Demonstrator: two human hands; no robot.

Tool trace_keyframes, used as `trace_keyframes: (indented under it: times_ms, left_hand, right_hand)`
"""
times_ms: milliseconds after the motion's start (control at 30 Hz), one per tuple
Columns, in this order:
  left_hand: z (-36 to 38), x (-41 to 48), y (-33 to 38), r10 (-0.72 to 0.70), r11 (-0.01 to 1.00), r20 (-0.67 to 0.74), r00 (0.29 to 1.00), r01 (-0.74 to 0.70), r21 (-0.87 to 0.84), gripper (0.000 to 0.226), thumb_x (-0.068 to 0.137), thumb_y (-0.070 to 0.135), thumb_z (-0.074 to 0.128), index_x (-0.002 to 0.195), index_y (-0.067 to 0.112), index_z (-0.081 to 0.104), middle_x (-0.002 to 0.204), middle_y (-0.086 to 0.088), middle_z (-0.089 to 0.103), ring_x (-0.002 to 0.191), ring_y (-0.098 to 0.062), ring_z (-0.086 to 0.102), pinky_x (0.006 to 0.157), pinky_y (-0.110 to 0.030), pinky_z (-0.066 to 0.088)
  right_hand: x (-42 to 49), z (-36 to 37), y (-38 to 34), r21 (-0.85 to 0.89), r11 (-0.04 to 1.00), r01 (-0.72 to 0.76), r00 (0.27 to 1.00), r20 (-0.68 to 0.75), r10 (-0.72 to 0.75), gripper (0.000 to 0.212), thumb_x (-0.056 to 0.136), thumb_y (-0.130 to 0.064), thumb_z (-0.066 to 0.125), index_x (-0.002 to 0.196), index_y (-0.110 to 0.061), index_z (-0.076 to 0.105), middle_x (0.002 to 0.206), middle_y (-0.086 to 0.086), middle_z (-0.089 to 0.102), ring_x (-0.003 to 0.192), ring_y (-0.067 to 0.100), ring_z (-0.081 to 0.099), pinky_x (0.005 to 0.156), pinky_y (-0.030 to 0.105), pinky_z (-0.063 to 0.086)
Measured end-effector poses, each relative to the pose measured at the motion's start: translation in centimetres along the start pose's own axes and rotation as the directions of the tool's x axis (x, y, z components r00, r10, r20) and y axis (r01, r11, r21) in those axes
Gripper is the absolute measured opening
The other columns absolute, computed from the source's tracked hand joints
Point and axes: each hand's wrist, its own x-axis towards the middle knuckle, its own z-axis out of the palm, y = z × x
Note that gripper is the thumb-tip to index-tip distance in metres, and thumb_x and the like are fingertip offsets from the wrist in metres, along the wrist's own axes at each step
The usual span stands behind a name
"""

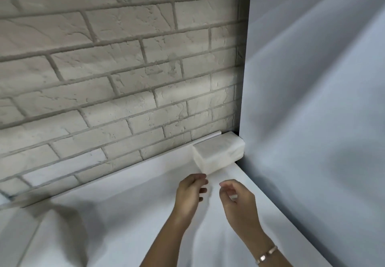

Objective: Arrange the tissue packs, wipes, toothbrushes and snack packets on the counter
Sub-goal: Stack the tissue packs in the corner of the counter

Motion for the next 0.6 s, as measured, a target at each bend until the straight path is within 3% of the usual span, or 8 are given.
trace_keyframes:
  times_ms: [100,200,300,600]
  left_hand:
    - [-2.8,-4.3,-0.9,0.013,0.996,-0.103,0.995,-0.022,-0.089,0.018,0.1,0.02,0.058,0.105,0.021,0.076,0.099,0.002,0.079,0.093,-0.021,0.074,0.084,-0.038,0.055]
    - [-6.3,-8.3,-2.0,0.022,0.993,-0.166,0.986,-0.041,-0.114,0.018,0.102,0.019,0.059,0.103,0.018,0.077,0.097,0.0,0.079,0.091,-0.021,0.074,0.082,-0.036,0.054]
    - [-10.9,-12.5,-3.6,0.027,0.994,-0.204,0.979,-0.047,-0.097,0.018,0.101,0.013,0.06,0.101,0.017,0.077,0.093,-0.001,0.079,0.088,-0.022,0.074,0.08,-0.035,0.053]
    - [-23.6,-21.7,-8.4,0.019,0.998,-0.337,0.941,-0.04,-0.055,0.016,0.098,0.007,0.063,0.097,0.014,0.077,0.086,-0.003,0.078,0.08,-0.02,0.07,0.074,-0.032,0.05]
  right_hand:
    - [-4.2,0.6,-2.3,0.113,0.988,-0.103,0.994,0.052,0.098,0.022,0.093,-0.008,0.065,0.088,-0.028,0.071,0.088,-0.026,0.068,0.085,-0.001,0.063,0.07,0.018,0.046]
    - [-7.9,1.9,-4.7,0.155,0.978,-0.139,0.985,0.128,0.12,0.019,0.093,-0.01,0.065,0.089,-0.027,0.073,0.084,-0.02,0.07,0.08,-0.001,0.062,0.067,0.013,0.046]
    - [-11.0,3.8,-8.0,0.176,0.977,-0.123,0.979,0.184,0.09,0.019,0.093,-0.01,0.066,0.088,-0.027,0.074,0.081,-0.012,0.071,0.076,-0.001,0.062,0.069,0.01,0.046]
    - [-20.9,10.7,-14.0,0.155,0.985,-0.073,0.936,0.352,0.014,0.014,0.093,-0.015,0.068,0.089,-0.027,0.073,0.084,-0.019,0.069,0.078,0.001,0.061,0.071,0.011,0.047]
